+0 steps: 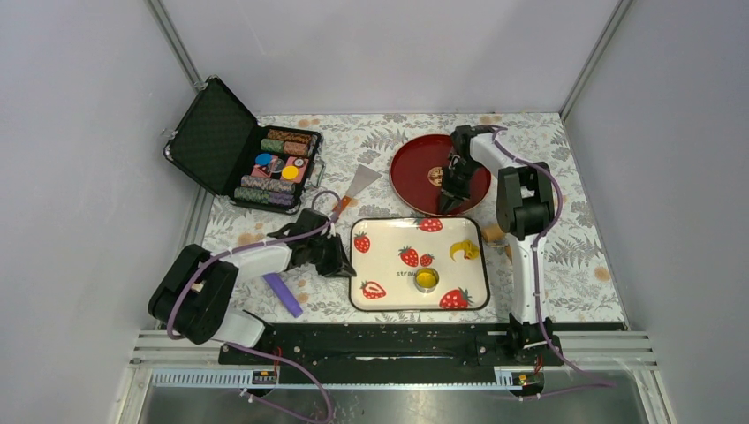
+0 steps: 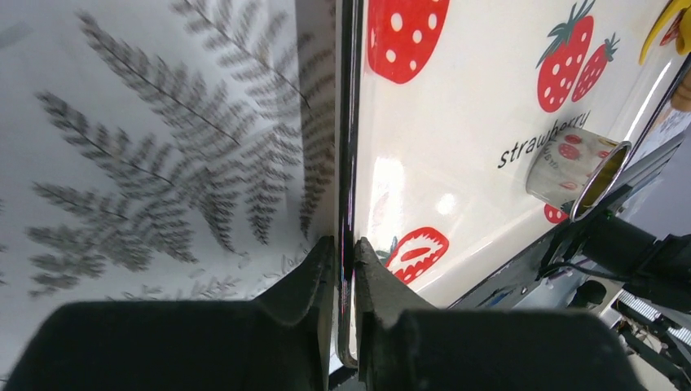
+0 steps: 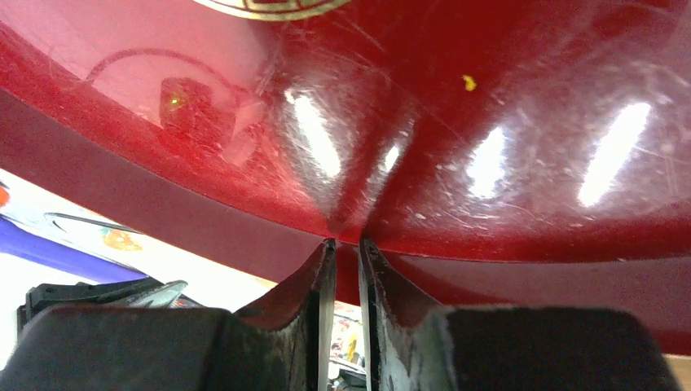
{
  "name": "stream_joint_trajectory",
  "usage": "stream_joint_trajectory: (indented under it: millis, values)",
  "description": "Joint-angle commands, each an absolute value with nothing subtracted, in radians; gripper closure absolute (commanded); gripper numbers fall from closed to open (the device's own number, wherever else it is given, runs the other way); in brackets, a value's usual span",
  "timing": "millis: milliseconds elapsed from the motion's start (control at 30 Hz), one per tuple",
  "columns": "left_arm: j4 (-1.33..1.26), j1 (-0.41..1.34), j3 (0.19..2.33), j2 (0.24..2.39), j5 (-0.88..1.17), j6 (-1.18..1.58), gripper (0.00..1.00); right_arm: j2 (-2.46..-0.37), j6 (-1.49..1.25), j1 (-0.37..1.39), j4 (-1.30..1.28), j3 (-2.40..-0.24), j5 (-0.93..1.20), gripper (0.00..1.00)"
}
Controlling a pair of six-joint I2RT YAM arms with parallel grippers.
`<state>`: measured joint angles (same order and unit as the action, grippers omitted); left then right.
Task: Roll out the dumpling wrappers from the dough
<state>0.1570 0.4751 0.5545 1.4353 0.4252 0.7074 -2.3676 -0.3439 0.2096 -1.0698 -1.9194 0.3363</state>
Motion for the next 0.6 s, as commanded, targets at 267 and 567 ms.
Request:
stream_joint_trajectory:
  millis: [267, 567]
  values:
    - [0.302, 0.59, 0.476, 1.353, 0.292, 0.838, 1.0, -2.146, -0.319, 0.259, -1.007, -1.626, 0.36, 0.74]
    - [0.259, 0.594, 0.409, 1.284, 0.272, 0.905, 1.0, -1.867, -0.359, 0.259, -0.95, -1.608, 0.247, 0.47]
